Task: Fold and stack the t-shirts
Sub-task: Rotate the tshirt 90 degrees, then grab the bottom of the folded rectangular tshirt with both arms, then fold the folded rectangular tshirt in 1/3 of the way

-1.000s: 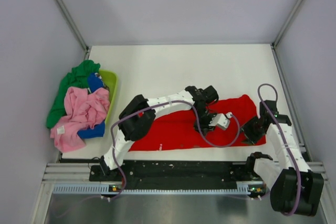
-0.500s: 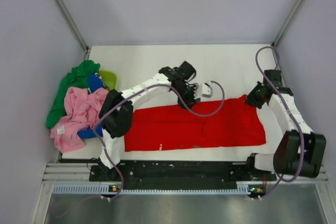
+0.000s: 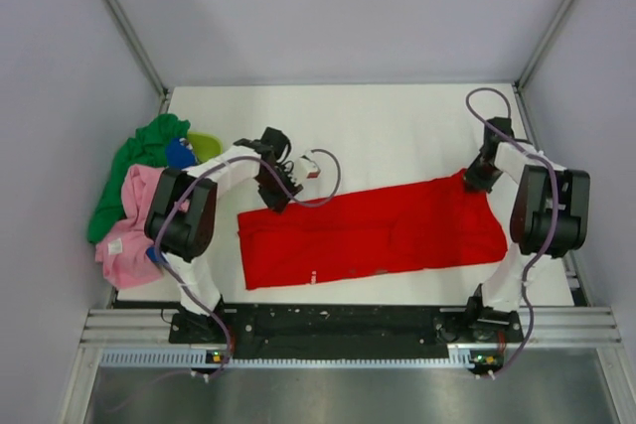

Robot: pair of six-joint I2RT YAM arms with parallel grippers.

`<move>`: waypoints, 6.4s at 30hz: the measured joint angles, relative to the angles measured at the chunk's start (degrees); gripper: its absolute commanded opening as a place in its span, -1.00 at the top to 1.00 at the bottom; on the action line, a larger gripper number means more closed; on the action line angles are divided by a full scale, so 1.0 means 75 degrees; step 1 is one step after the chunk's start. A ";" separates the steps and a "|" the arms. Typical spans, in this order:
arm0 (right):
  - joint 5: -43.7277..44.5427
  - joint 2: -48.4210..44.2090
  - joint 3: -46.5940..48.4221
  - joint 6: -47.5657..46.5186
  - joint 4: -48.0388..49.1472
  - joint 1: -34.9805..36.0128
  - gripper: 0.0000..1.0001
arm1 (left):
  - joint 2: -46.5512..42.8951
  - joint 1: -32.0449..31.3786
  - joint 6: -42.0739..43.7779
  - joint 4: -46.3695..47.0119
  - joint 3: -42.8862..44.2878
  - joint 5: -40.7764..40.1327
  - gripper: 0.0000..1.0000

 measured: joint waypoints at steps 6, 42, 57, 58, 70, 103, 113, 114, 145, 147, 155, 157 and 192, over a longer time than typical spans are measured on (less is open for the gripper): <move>0.0347 0.1437 0.1958 -0.0213 -0.0251 0.0003 1.00 | -0.0606 0.0836 0.0035 0.0029 -0.0761 -0.0475 0.35; -0.0702 0.4080 0.6161 -0.0396 -0.1440 0.0691 1.00 | -0.2518 -0.0309 0.1005 -0.1026 -0.2748 0.0367 0.51; 0.0134 0.2206 0.4065 -0.0799 -0.1326 0.0895 1.00 | -0.1457 -0.0125 0.0979 -0.0965 -0.0388 0.0417 0.53; 0.0143 0.2197 0.3966 -0.0799 -0.1317 0.0796 1.00 | -0.1157 -0.0143 0.0970 -0.0831 -0.0405 0.0309 0.52; -0.1341 0.4803 0.7189 -0.0341 -0.1370 0.0819 0.89 | -0.1868 -0.2535 0.1084 -0.0009 -0.2518 0.0224 0.43; -0.6181 -0.6895 -0.2384 -0.9602 -0.0810 0.4205 -0.33 | -0.3928 -0.4811 0.2527 0.0574 -0.4325 0.1749 -0.31; -0.4164 -0.6190 -0.4476 -1.2677 -0.1938 0.7705 -0.29 | -0.3585 -0.4945 0.2165 0.1763 -0.4459 0.1134 0.61; -0.4097 -0.6181 -0.4543 -1.2756 -0.1775 0.7834 -0.29 | -0.3567 -0.4945 0.2127 0.1804 -0.4456 0.1128 0.66; -0.3908 -0.4080 -0.2769 -1.0308 0.2672 0.4637 1.00 | -0.1542 -0.1553 0.0087 0.0452 0.0134 0.1804 1.00; -0.3800 -0.3404 -0.2518 -1.0092 0.3150 0.4299 1.00 | -0.0758 -0.1241 -0.0119 0.0283 0.1105 0.1714 1.00; -0.3442 -0.2110 -0.2040 -0.9754 0.3972 0.3558 1.00 | 0.1600 -0.0627 -0.0769 -0.0131 0.3958 0.1151 1.00; -0.3386 -0.1958 -0.1891 -0.9684 0.4130 0.3445 1.00 | 0.2008 -0.0632 -0.0813 -0.0233 0.4386 0.1003 1.00; -0.2871 -0.2585 -0.1728 -0.9565 0.4202 0.2938 -0.22 | 0.1323 -0.0300 -0.0221 0.0233 0.4077 0.0079 -0.05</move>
